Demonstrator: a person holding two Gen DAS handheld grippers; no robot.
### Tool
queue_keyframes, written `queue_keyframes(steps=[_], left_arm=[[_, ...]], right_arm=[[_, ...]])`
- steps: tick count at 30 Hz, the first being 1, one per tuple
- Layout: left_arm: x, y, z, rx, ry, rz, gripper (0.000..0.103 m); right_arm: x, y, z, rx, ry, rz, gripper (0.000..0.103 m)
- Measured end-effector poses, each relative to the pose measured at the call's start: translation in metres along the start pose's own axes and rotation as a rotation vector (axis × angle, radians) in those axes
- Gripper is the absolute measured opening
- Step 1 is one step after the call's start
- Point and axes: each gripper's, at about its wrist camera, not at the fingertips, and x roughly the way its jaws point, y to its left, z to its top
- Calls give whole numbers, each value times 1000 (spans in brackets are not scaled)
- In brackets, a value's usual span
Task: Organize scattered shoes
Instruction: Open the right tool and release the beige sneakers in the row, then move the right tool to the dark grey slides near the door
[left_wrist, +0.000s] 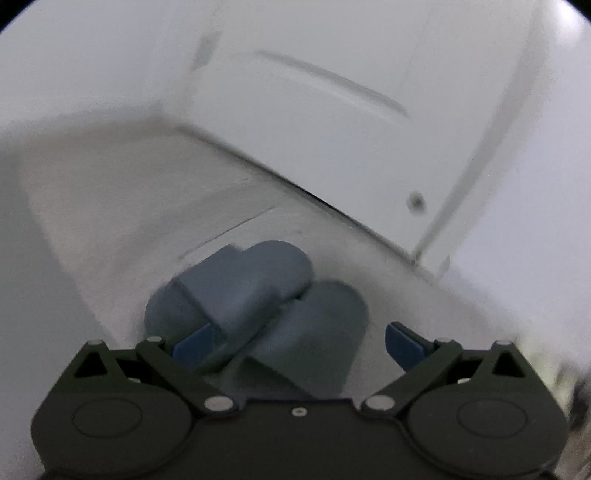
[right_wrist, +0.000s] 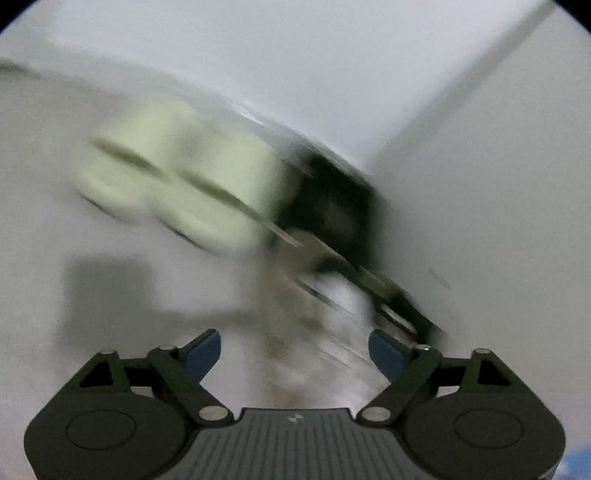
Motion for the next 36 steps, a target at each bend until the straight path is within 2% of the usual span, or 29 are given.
queue_keyframes(steps=[1, 4, 7, 8, 10, 12, 14, 16, 19, 22, 24, 26, 28, 31, 33, 36], left_arm=[[-1, 7, 3, -49, -31, 14, 101], [-7, 9, 6, -58, -77, 43, 101], [-16, 6, 11, 1, -107, 70, 101], [-19, 5, 12, 19, -114, 78, 101], [-28, 6, 16, 76, -141, 99, 101], [-36, 9, 20, 119, -163, 120, 101], [-41, 13, 22, 136, -180, 143, 101], [-45, 23, 24, 112, -191, 160, 101], [-49, 37, 27, 76, -200, 174, 101], [-50, 47, 27, 59, -202, 188, 101], [-52, 52, 27, 39, -198, 185, 101], [-53, 55, 25, 30, -192, 183, 101], [-54, 55, 23, 33, -187, 184, 101], [-55, 54, 22, 35, -185, 184, 101], [-54, 57, 23, 23, -185, 181, 101], [-54, 60, 22, 16, -182, 186, 101]], right_arm=[[-7, 28, 16, 53, -42, 117, 94], [-25, 99, 48, 239, -90, 432, 94], [-49, 181, 65, 276, -161, 702, 91], [-60, 209, 68, 231, -191, 767, 88], [-82, 265, 75, 120, -253, 888, 78], [-95, 302, 81, 108, -229, 955, 69], [-108, 338, 86, 102, -199, 1017, 53], [-110, 351, 89, 105, -139, 1078, 42], [-115, 377, 86, 45, -9, 1195, 40], [-118, 394, 80, -57, 42, 1186, 40], [-114, 400, 77, -81, 79, 1165, 40], [-104, 407, 76, -107, 130, 1113, 40], [-101, 411, 75, -122, 117, 1066, 40], [-96, 416, 78, -116, 106, 1011, 27], [-96, 418, 82, -102, 94, 984, 26], [-91, 412, 84, -78, 45, 900, 26]])
